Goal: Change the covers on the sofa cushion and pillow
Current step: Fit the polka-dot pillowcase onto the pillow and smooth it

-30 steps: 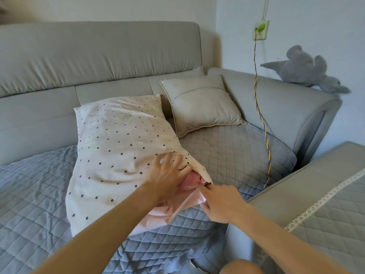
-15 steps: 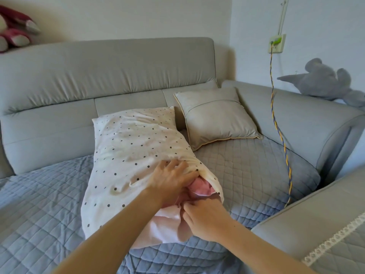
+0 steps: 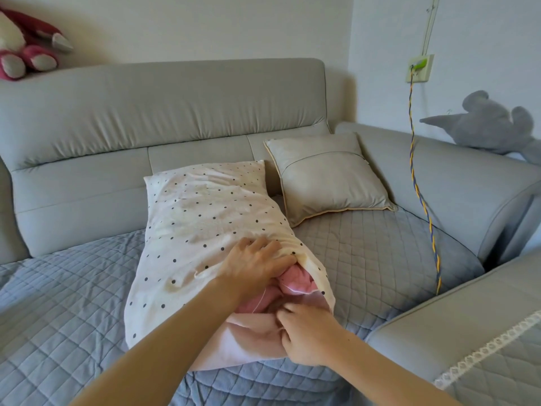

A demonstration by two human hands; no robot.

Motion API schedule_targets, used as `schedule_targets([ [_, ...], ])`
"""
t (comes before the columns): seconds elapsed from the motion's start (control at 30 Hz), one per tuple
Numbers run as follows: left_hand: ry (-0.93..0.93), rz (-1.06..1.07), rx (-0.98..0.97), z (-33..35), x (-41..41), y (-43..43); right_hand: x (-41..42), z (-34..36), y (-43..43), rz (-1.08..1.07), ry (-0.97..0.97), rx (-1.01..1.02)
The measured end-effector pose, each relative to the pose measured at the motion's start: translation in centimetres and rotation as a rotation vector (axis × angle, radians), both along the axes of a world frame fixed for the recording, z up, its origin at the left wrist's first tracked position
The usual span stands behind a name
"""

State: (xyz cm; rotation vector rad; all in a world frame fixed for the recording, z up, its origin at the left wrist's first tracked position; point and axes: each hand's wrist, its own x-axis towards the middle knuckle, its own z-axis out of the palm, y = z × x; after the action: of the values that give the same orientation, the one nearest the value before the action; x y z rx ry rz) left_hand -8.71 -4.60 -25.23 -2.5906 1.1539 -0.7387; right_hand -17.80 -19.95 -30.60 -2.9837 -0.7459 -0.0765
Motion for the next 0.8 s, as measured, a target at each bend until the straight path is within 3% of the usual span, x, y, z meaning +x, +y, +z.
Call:
schedule_targets([
  [0.07,0.009,-0.012,-0.022,-0.3,-0.3,0.2,-0.1,-0.1,-0.3,-0.038,-0.055,0.045],
  [0.3,0.058,-0.026,0.016,-0.7,-0.8,-0.2,-0.5,1.1,-2.1,0.001,0.057,-0.086],
  [0.4,0.068,-0.012,0.009,-0.5,-0.9,-0.1,-1.0,3.2,-3.4,-0.100,0.016,-0.173],
  [0.53,0.137,0.033,0.018,-0.6,-1.4,-0.5,-1.5,5.3,-5.8,-0.251,0.006,-0.081],
  [0.67,0.213,0.110,0.009,-0.4,-2.0,-1.6,-2.3,3.9,-6.2,-0.380,-0.241,-0.023],
  [0.8,0.227,0.123,0.166,0.6,-2.3,-2.3,-3.1,2.5,-7.5,-0.501,-0.312,-0.018],
])
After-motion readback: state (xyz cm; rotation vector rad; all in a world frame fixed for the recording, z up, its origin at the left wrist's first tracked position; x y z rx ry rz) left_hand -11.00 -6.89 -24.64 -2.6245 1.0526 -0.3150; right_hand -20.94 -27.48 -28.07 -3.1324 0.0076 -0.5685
